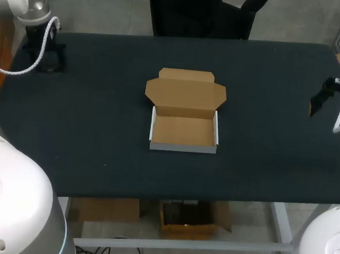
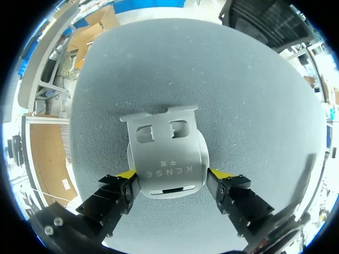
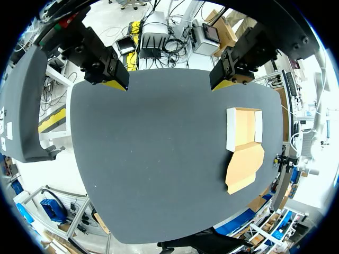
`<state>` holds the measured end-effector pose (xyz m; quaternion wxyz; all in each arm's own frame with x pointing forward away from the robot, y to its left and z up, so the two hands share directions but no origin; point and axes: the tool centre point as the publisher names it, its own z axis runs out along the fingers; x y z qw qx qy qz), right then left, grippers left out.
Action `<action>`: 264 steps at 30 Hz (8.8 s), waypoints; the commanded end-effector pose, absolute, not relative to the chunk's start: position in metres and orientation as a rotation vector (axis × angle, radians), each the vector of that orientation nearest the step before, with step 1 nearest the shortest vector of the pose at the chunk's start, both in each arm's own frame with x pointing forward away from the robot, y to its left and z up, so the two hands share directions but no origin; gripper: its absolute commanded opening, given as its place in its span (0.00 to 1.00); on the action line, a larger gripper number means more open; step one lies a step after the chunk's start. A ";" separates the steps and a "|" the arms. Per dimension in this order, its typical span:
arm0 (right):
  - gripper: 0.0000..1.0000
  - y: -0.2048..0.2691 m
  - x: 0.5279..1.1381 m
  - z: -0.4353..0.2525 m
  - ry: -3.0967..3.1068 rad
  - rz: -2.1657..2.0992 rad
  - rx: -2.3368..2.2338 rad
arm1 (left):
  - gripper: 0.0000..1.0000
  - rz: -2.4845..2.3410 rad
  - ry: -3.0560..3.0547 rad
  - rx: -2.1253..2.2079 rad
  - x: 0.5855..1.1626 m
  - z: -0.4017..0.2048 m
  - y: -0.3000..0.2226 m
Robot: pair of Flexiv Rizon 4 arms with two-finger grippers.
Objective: Assemble the packaging by folding the flat box into shape, placing the metal phone stand inside, and closing the box properly
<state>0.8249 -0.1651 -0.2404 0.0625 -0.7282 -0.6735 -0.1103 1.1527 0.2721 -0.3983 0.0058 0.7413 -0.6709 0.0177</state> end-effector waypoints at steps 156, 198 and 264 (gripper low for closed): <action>1.00 -0.156 0.822 -0.226 -2.411 -0.522 -1.884 | 0.00 0.354 -2.620 2.014 1.030 -0.315 0.184; 1.00 -0.131 0.798 -0.245 -3.006 -0.704 -1.070 | 0.00 0.270 -2.889 1.662 0.944 -0.285 0.069; 1.00 -0.074 0.828 -0.304 -3.074 -0.957 -0.367 | 0.00 0.226 -3.097 1.023 0.925 -0.325 -0.136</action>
